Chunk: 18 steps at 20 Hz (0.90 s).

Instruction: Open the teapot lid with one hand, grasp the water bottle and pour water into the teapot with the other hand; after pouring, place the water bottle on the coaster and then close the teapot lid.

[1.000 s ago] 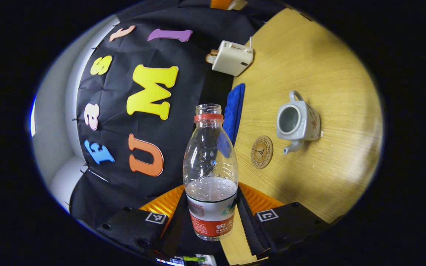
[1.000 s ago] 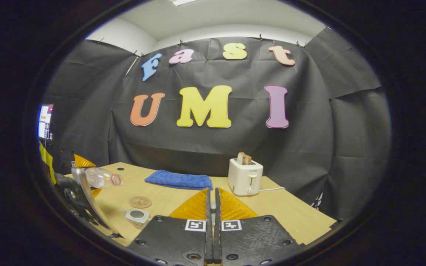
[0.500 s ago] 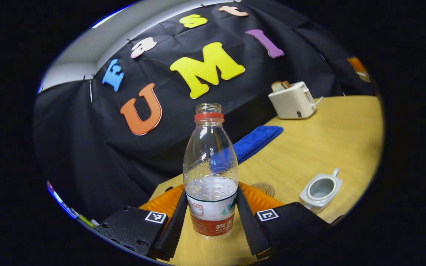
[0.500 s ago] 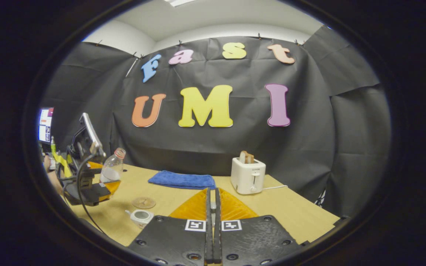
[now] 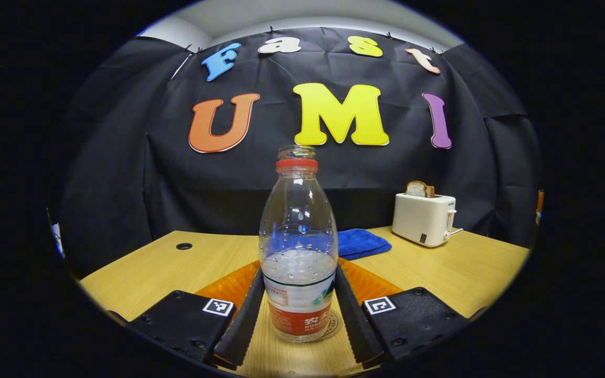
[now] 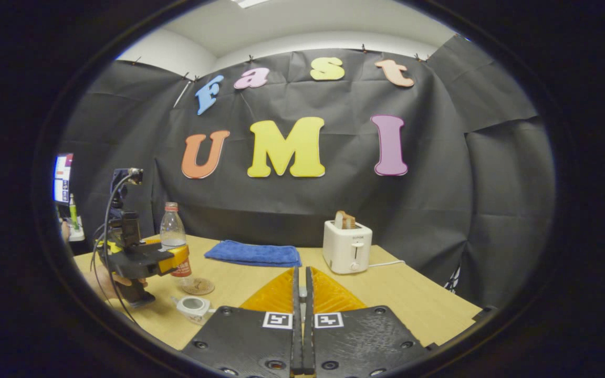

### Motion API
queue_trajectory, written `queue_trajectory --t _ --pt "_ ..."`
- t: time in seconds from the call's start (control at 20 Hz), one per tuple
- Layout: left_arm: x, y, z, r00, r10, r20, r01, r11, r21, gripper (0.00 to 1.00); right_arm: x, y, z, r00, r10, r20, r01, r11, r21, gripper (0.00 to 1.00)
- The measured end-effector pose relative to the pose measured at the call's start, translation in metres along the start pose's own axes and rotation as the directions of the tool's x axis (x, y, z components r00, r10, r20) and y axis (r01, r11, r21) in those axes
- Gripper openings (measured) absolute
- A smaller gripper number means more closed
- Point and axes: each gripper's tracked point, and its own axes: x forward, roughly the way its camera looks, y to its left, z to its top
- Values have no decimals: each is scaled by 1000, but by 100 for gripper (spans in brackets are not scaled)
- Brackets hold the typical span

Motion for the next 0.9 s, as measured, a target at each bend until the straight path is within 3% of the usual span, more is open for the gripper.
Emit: queue_trajectory --t 0.2,0.9 --pt "14 -6 -3 1000 -5 -2 5 1000 -25 75 2 -4 -2 1000 -8 -4 8 1000 -11 1" --pt "26 -13 -23 999 -18 -30 19 999 42 78 8 -5 -15 999 -16 -34 16 1000 -10 1"
